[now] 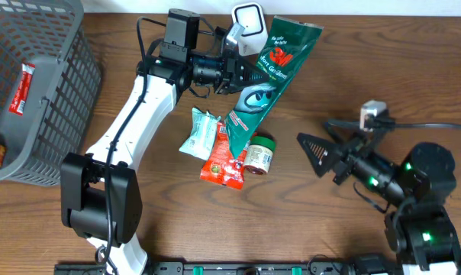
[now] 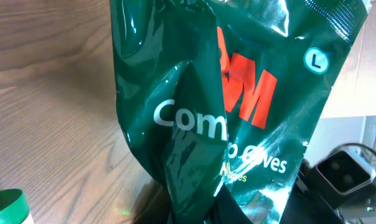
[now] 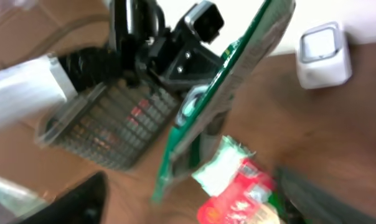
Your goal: Scan the item barcode
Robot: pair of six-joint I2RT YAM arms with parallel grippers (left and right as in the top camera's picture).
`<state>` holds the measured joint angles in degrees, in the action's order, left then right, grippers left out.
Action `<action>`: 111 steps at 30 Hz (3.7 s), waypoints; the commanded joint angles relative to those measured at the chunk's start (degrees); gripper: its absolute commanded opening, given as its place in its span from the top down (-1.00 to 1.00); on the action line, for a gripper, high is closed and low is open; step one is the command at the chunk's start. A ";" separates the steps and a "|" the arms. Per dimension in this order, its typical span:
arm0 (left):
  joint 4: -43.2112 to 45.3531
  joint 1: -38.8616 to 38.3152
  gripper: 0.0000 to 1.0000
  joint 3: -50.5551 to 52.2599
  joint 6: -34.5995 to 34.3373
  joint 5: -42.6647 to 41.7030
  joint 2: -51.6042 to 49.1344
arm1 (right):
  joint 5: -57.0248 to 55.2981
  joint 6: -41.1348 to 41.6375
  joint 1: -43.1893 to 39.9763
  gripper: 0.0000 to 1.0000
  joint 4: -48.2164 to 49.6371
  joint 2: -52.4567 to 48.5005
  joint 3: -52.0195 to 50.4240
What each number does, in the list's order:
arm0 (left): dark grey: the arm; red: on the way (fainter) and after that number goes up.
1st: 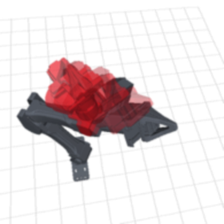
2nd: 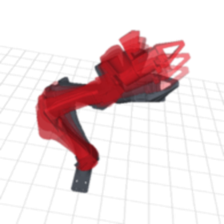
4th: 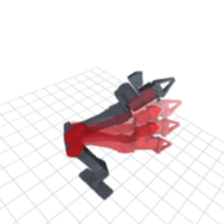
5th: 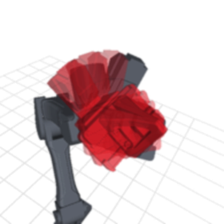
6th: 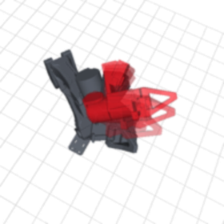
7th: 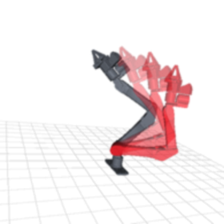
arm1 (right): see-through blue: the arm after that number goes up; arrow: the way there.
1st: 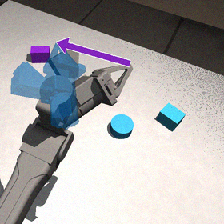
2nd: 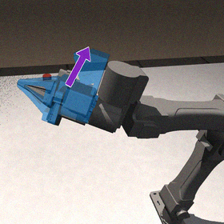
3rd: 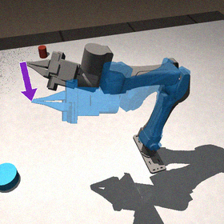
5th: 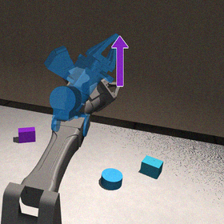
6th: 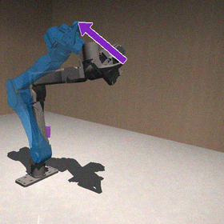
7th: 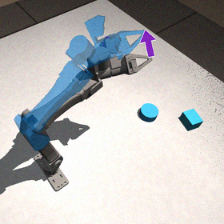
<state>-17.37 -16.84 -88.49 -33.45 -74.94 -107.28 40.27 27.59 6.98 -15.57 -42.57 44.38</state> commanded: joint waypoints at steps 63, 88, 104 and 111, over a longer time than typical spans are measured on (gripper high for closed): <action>-18.08 7.34 -0.63 -0.22 22.38 21.79 0.46 | -59.56 -6.86 16.20 0.98 -40.46 -25.03 24.41; -25.49 7.28 -0.64 -0.22 27.45 31.08 0.46 | -52.76 -14.84 15.39 -0.50 -35.17 -52.09 28.85; -30.23 5.11 -0.40 -0.22 27.15 35.36 2.38 | -38.91 -15.69 -7.61 -0.99 -44.02 -44.70 32.20; -33.44 -0.17 -0.42 -0.24 24.06 56.50 7.67 | -38.86 -15.67 -11.02 -0.99 -45.18 -44.76 31.67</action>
<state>-49.78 -15.35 -88.47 -7.79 -31.07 -104.27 0.56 12.71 -3.60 -60.03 -87.15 76.44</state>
